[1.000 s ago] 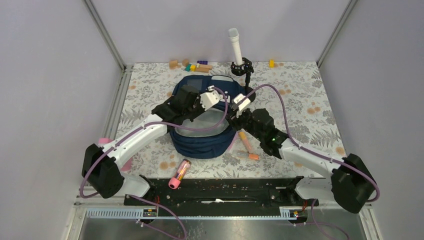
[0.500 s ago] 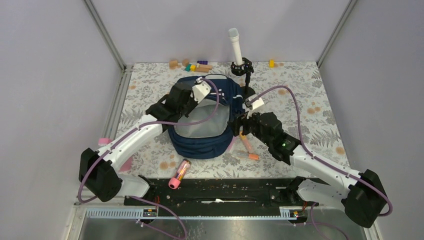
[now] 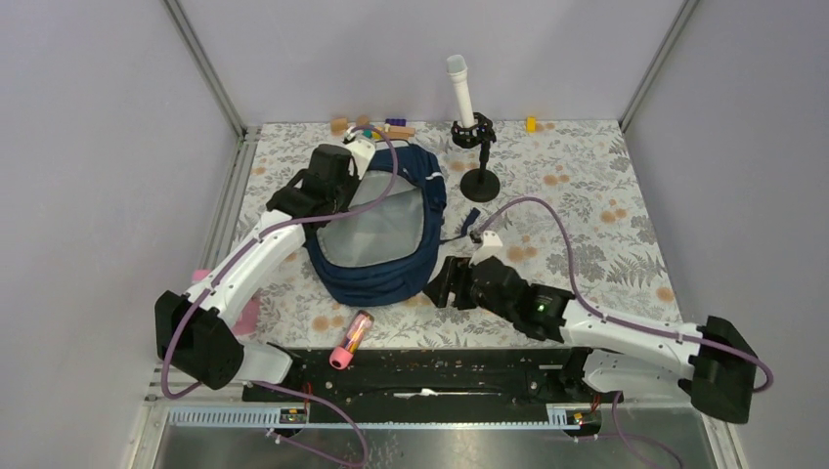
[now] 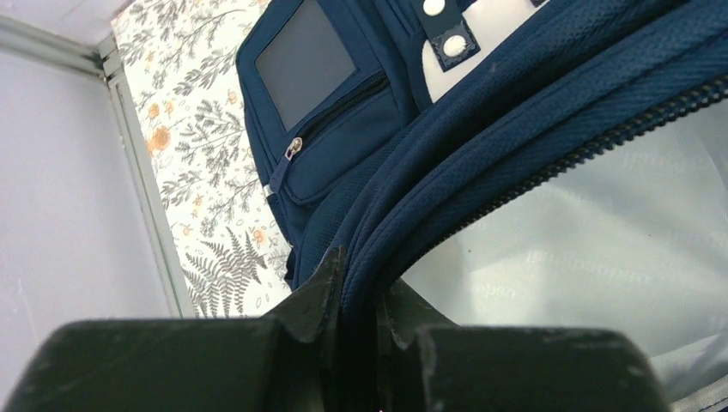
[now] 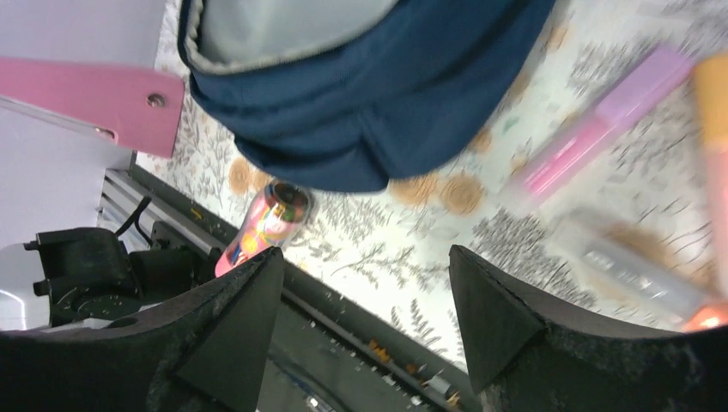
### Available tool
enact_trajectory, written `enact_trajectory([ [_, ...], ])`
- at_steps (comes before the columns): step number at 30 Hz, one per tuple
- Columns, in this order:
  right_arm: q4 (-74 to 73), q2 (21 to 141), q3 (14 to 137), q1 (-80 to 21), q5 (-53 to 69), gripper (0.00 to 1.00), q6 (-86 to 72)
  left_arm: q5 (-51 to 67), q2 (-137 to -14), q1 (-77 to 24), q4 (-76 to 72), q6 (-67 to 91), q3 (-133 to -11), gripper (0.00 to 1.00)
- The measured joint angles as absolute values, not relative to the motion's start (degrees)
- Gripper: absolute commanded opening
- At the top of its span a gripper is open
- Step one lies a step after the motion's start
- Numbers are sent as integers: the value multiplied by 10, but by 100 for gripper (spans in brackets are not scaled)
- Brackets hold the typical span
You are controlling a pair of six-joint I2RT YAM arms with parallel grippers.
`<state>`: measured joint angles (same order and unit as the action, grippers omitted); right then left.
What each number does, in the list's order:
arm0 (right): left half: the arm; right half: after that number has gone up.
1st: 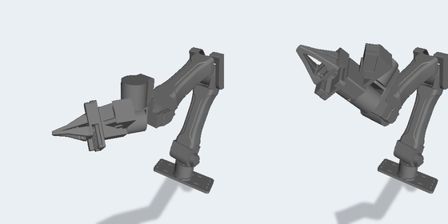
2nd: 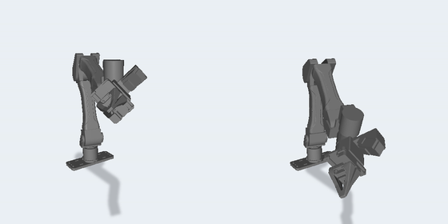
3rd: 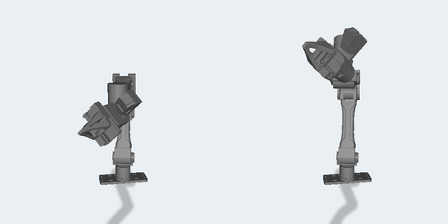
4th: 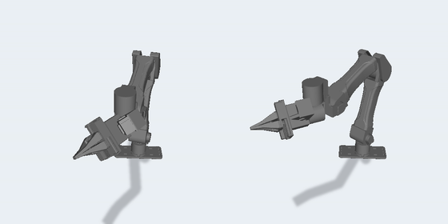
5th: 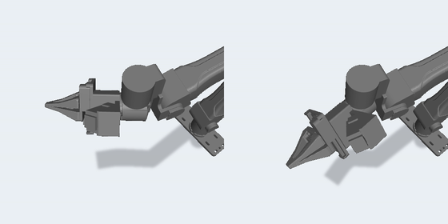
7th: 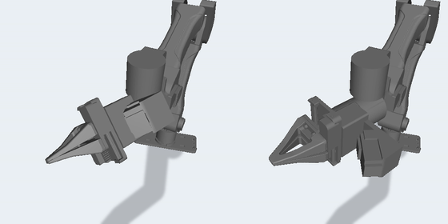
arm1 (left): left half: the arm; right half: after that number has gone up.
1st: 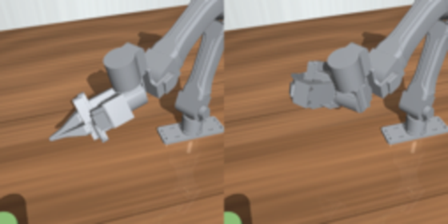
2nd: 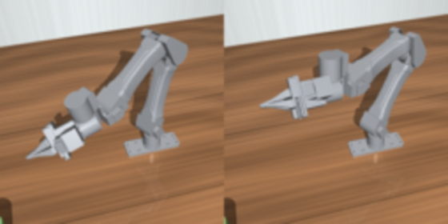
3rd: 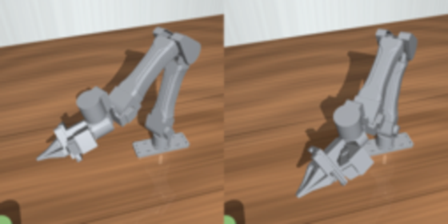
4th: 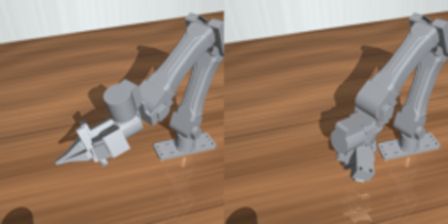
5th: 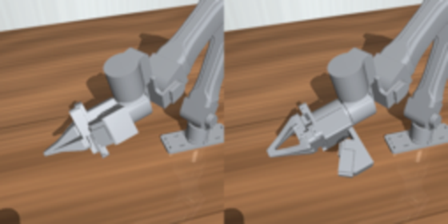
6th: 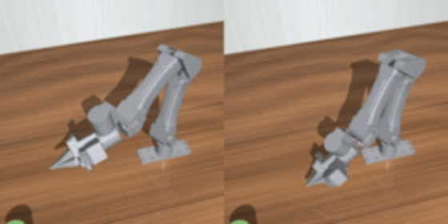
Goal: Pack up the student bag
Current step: Pick up the stationery from the center of the board.
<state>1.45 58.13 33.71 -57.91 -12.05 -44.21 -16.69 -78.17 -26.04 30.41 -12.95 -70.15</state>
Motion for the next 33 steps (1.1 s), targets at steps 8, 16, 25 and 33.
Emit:
enact_trajectory([
  [8,-3,691,390,-732,-233,82,-611,-178,-782,-247,308,-121,-701,0],
  [16,3,830,505,-855,-292,85,-738,-178,-780,-247,309,-119,-701,0],
  [25,-9,999,600,-884,-263,94,-820,-178,-770,-247,312,-119,-701,0],
  [33,-78,1053,672,-882,-277,93,-811,-178,-753,-247,327,-119,-701,0],
])
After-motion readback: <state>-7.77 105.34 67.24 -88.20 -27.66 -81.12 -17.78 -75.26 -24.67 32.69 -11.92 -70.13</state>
